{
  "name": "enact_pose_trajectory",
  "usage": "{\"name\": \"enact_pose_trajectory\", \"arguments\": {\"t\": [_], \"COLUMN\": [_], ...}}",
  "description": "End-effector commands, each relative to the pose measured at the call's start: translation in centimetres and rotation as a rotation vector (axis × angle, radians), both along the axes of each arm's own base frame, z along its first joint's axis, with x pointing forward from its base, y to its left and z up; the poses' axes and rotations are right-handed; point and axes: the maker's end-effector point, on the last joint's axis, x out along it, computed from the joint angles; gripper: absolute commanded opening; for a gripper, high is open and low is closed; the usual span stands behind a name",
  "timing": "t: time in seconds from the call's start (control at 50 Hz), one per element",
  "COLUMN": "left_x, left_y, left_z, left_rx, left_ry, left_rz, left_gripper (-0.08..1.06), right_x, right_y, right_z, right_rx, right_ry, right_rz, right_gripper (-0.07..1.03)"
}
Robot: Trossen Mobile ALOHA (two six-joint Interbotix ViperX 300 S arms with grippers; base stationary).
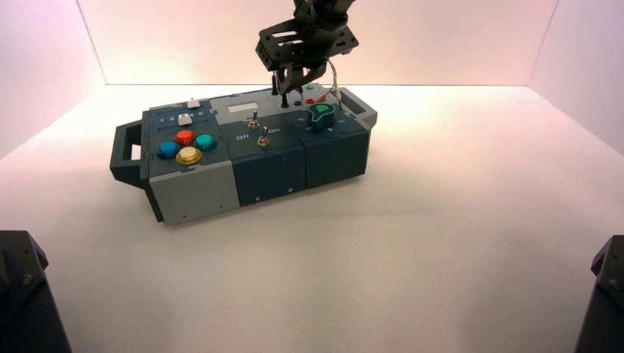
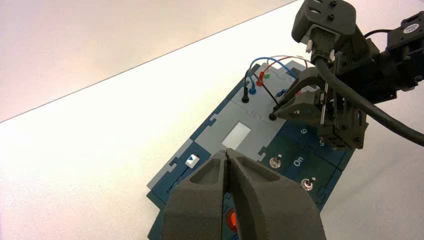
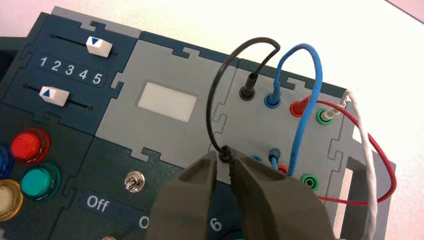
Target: Insert the black wire.
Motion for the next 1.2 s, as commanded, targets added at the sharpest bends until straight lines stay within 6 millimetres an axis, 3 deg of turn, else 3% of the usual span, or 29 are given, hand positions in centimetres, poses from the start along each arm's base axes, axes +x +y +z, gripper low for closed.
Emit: {"name": "enact_pose_trajectory", "arguments": {"t": [0.02,0.32,0.58,0.94,1.14,1.2], "left_x": [0.3,0.3,0.3,0.3,0.3,0.3], "left_y": [0.1,0.1,0.1,0.1,0.1,0.1], "left_z": [0.7,0.7,0.7,0.7,0.7,0.7], "left_rx": [-0.006,-0.007,-0.007,-0.007,-0.006,-0.007], "left_ry": [-0.024,-0.024,-0.024,-0.024,-0.024,-0.024], "left_rz": [0.007,0.008,0.008,0.008,0.007,0.008], "left_gripper": [-0.03,-0.03,-0.03,-0.03,-0.03,-0.03], "right_x": [0.8,0.8,0.5,0.4,0.3,0.3], "right_y": [0.8,0.7,0.4,0.1,0.2,0.2], "right_z": [1.7,1.0,-0.9,-0.4,1.2,1.8], "right_rx": [0.027,0.015,-0.01,-0.007,0.004,0.006], "right_ry": [-0.042,-0.032,-0.002,-0.006,-0.015,-0.015], "right_rz": [0.009,0.01,0.01,0.005,0.008,0.009], "right_gripper": [0.05,-0.01,-0.01,-0.01,0.42,0.47]}}
